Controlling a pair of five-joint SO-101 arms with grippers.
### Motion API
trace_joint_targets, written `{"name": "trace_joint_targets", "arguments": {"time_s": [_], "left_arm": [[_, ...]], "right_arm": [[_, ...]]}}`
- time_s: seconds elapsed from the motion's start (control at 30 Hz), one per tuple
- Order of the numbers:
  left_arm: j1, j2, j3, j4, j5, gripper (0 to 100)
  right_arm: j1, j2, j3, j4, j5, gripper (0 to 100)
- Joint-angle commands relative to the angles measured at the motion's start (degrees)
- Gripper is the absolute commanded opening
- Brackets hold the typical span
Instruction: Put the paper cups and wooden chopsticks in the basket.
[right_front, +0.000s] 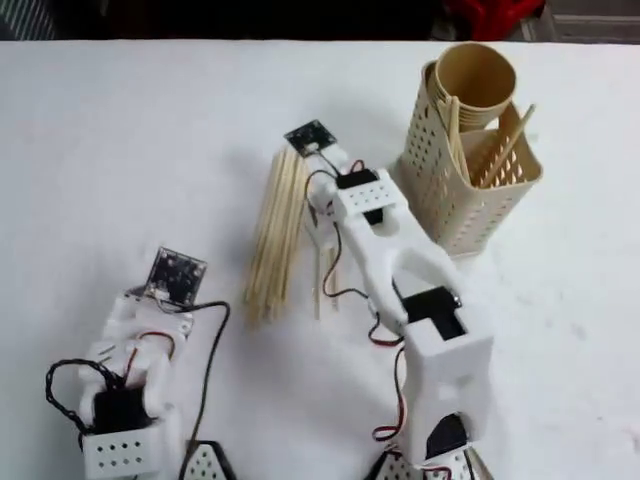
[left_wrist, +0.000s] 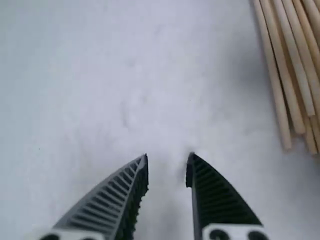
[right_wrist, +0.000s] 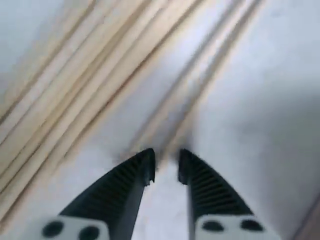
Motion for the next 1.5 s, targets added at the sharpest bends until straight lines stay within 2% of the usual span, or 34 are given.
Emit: {"name": "trace_joint_targets", "arguments": {"time_s": [0.0,0.2,0.3,0.47,0.73,0.93,1.17,1.4,1.47], "left_arm": [[0.3,-0.5,-0.2,0.4,-0.4,14],[0.4,-0.5,-0.2,0.4,-0.4,14],[0.4,-0.5,-0.2,0.4,-0.4,14],[0.5,-0.5,-0.2,0.4,-0.4,14],[0.5,-0.5,-0.2,0.4,-0.4,15],[0.5,-0.5,-0.2,0.4,-0.4,15],[0.5,-0.5,-0.2,0.4,-0.4,15],[0.5,-0.5,-0.2,0.4,-0.4,15],[0.5,-0.5,-0.2,0.4,-0.4,15]], "right_arm": [[0.0,0.2,-0.4,0.3,-0.7,3.5],[0.0,-0.1,-0.5,3.6,-0.8,1.6],[0.0,-5.1,-0.5,6.1,-4.2,1.6],[0.7,-24.3,5.3,8.6,-6.3,1.6],[0.7,-61.2,26.2,3.6,-6.2,1.6],[0.7,-78.9,32.1,3.8,-6.0,1.6],[1.4,-88.0,29.1,3.7,-5.9,1.5],[13.8,-85.8,14.0,3.0,-2.0,1.5],[16.9,-83.2,10.9,-0.1,-2.4,1.5]]}}
